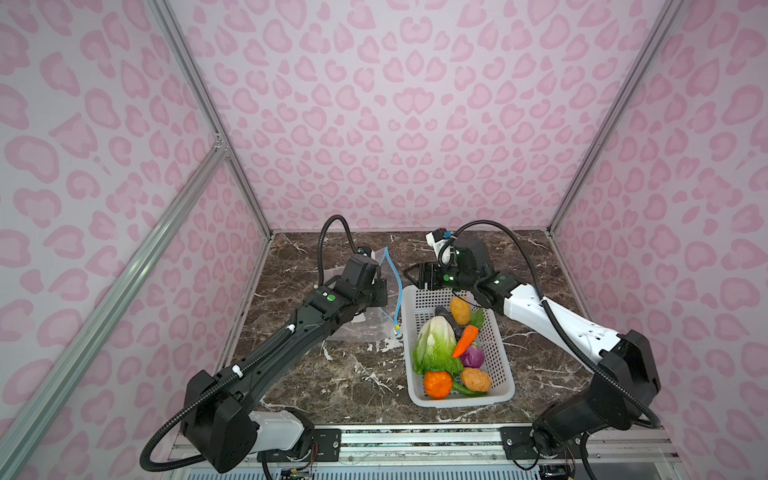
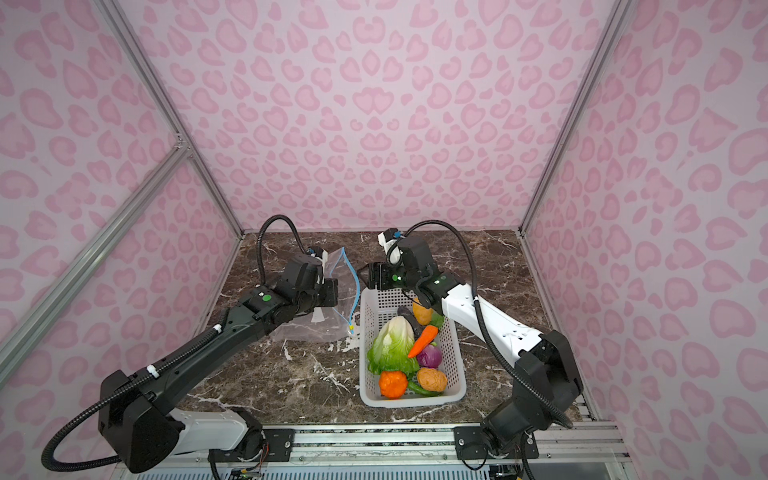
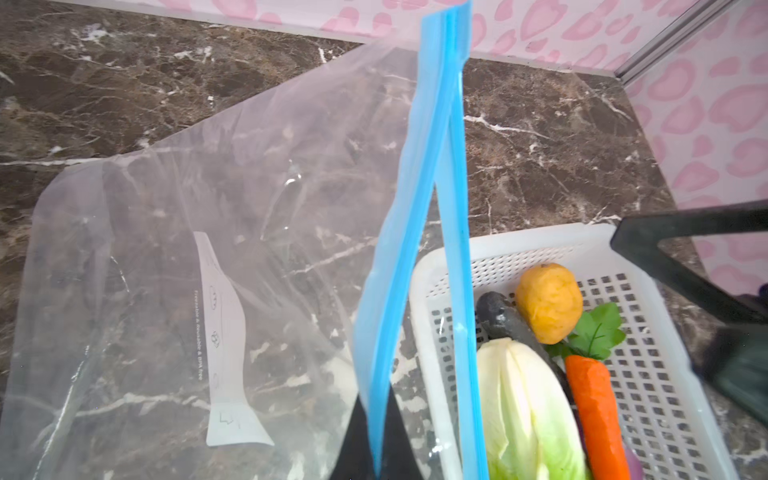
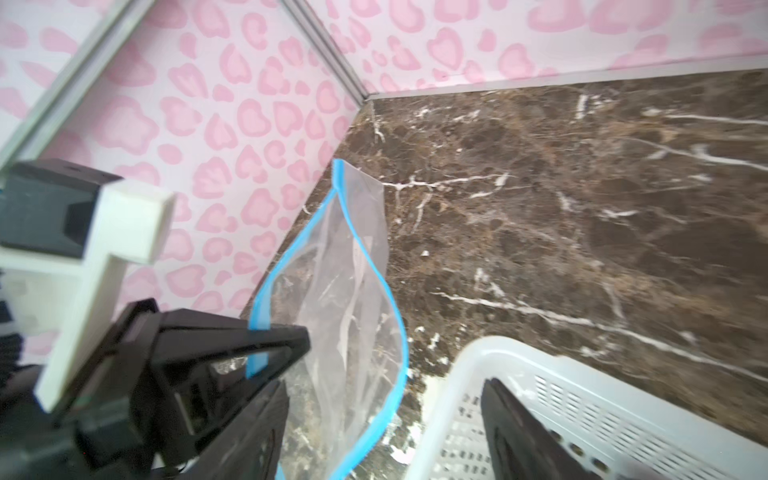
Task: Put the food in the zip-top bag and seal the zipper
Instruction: 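Release the zipper edge with the right gripper and move it over the basket, then grasp the yellow potato in the basket with the right gripper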
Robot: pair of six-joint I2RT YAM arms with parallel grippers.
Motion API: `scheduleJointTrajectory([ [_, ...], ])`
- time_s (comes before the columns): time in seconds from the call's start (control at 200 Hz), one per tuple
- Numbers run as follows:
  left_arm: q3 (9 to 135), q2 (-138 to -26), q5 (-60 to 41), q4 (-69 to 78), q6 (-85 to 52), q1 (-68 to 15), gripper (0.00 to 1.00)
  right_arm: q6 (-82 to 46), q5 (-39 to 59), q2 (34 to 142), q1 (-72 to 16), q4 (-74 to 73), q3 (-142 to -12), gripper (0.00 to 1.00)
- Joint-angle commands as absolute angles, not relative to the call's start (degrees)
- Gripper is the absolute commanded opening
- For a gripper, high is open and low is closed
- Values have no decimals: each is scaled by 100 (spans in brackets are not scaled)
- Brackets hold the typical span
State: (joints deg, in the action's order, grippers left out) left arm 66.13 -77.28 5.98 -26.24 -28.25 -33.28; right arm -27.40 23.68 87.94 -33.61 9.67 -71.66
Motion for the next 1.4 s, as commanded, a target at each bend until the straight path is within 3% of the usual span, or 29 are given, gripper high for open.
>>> scheduleJointTrajectory([
  [0.0, 6782, -7890, -156, -2493, -2960, -2993, 2, -2324, 1757, 8698, -3095, 1947, -7031, 75],
  [0.475, 6602, -7884, -87, -2580, -2681, -2899, 2, -1952, -254, 8955, -2836, 3038, -6668, 77],
  [1.09, 6608, -7817, -85, -2678, -2699, -2900, 2, -2180, -352, 9723, -2751, 2408, -6186, 74],
  [1.395, 6606, -7840, -18, -2681, -2720, -2900, 2, -2031, 29, 9750, -2286, 2128, -6057, 54],
])
